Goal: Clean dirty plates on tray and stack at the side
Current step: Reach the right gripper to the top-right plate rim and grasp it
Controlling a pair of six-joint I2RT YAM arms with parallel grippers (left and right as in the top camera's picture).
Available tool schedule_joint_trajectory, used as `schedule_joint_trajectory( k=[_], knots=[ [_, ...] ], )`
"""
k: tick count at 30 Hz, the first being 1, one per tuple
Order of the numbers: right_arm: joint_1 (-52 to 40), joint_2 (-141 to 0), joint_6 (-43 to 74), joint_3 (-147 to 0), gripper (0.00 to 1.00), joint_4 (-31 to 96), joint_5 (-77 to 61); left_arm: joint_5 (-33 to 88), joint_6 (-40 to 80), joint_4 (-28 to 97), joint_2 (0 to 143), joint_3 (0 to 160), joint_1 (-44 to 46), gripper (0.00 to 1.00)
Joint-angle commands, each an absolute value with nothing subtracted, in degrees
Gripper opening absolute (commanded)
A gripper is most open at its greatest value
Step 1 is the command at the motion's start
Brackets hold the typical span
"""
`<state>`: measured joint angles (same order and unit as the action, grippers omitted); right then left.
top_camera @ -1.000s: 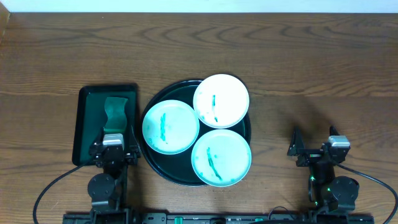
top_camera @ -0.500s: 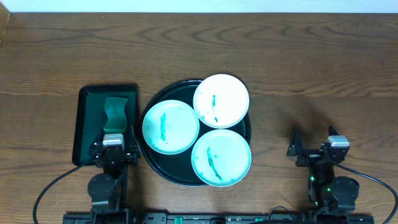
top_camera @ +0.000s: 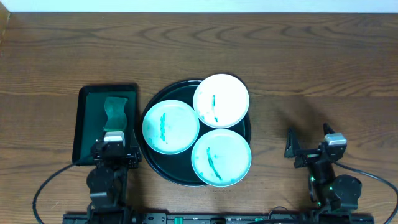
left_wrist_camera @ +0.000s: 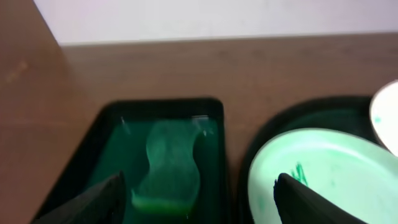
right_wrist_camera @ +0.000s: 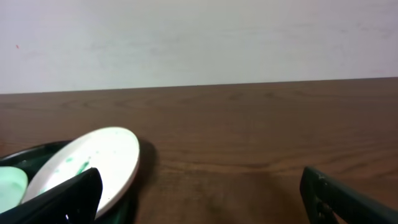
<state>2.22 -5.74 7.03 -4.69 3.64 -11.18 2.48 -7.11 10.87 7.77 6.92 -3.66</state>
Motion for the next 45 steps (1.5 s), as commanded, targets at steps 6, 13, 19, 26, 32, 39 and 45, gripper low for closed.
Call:
schedule_joint_trajectory(
  k=[6, 13, 19, 26, 32, 39, 45],
  knots=[
    [1.8, -26.0, 7.6, -22.5, 0.99, 5.9, -15.2, 9.8, -1.6, 20.2, 27.7, 30.7, -3.9, 0.76],
    [1.8, -47.4, 7.6, -40.4, 0.99, 19.2, -19.9, 11.6, -1.6, 40.7, 46.3, 53.7, -3.9, 0.76],
    [1.8, -64.1, 6.9, -55.5, 0.99, 35.7, -22.7, 11.6, -1.6, 59.1, 61.4, 70.8, -3.9, 0.76],
    [1.7, -76.0, 11.5, -60.2, 0.99, 33.1, -38.4, 11.6, -1.6, 60.1, 70.2, 73.4, -3.9, 0.99],
    [-5.3, -82.0, 18.6, -60.4, 0.99, 27.9, -39.6, 11.6, -1.6, 58.2, 73.1, 73.4, -3.9, 0.99],
    [-20.6, -90.6, 26.0, -70.3, 0.85, 33.0, -26.5, 11.6, -1.6, 57.8, 73.6, 73.4, -3.9, 0.99],
    [-30.4, -101.1, 31.8, -83.9, 0.67, 42.6, -15.8, 10.8, -1.6, 57.8, 73.6, 73.4, -3.9, 1.0]
  ],
)
